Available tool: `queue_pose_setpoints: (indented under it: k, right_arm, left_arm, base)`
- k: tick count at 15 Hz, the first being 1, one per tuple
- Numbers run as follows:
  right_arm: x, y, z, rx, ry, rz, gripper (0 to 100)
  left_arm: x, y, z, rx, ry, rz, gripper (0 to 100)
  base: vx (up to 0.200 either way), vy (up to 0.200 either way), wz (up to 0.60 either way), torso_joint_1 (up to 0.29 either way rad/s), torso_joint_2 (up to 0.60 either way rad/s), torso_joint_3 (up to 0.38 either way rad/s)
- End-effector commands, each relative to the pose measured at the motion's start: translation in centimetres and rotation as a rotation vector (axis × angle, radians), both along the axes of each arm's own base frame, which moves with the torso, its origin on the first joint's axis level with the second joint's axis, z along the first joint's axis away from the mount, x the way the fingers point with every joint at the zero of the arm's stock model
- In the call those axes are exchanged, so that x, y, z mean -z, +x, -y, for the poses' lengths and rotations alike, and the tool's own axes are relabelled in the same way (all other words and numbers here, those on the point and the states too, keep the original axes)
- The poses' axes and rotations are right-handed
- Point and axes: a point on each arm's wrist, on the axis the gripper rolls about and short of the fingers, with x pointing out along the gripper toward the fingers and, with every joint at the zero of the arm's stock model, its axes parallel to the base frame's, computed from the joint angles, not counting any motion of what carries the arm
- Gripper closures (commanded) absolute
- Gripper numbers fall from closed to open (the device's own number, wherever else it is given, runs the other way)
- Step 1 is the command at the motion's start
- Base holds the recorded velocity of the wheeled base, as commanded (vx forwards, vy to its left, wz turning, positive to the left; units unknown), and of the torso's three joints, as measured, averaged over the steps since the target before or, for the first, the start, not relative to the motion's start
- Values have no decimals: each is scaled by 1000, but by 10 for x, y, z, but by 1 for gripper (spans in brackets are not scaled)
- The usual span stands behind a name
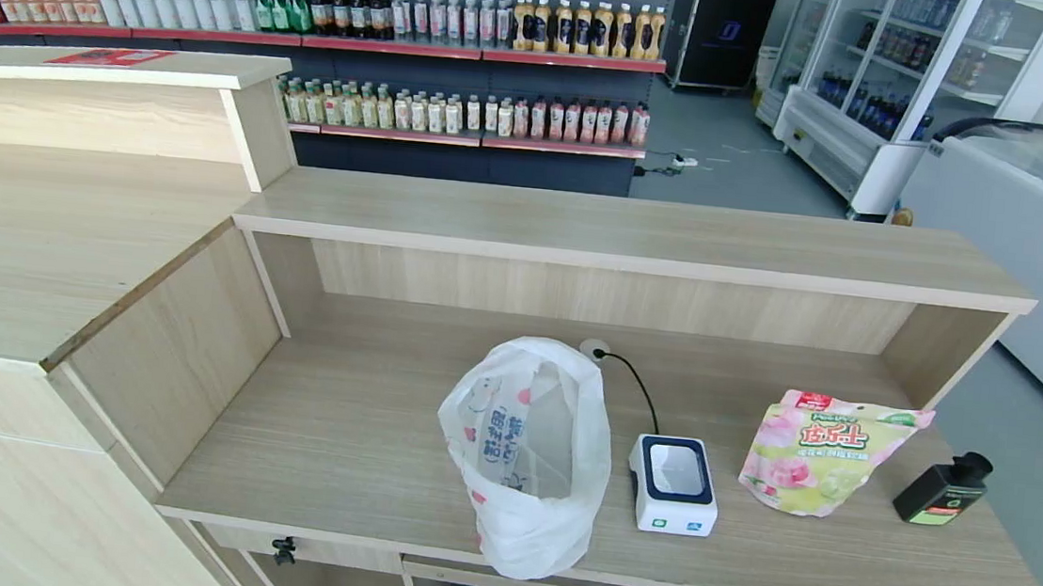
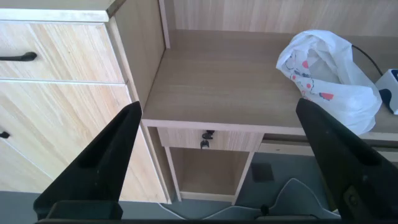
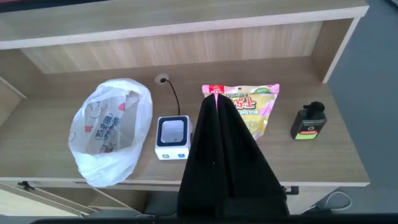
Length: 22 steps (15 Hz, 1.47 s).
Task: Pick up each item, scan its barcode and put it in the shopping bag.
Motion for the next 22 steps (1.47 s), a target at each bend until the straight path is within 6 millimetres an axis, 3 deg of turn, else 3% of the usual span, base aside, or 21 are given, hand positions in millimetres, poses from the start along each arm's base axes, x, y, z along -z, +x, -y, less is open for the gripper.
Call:
queue_pose_setpoints:
  k: [1,2,6,9,12,16,22]
  right_arm:
    - [-36,127,5,55,15,-186,100]
    - [-31,136,5,50,21,-212,0]
    - [6,223,10,130,209,-305,0]
    - [51,258,15,354,369,-589,0]
    - [77,284,15,428,524,-635,0]
    - [87,319,11,441,617,-617,0]
    - [129,336,12,477,597,-706,0]
  left_arm:
    - [0,0,0,0,0,1,0]
    - [0,0,0,0,0,1,0]
    - [0,0,0,0,0,1,0]
    - [0,0,0,0,0,1,0]
    - [0,0,0,0,0,1,0]
    - [0,0,0,0,0,1,0]
    - [0,0,0,0,0,1,0]
  base:
    - [0,0,0,0,0,0]
    - [0,0,0,0,0,0]
    - [0,0,0,0,0,0]
    - [0,0,0,0,0,0]
    - [0,0,0,0,0,0]
    - [0,0,0,0,0,0]
    - [0,0,0,0,0,0]
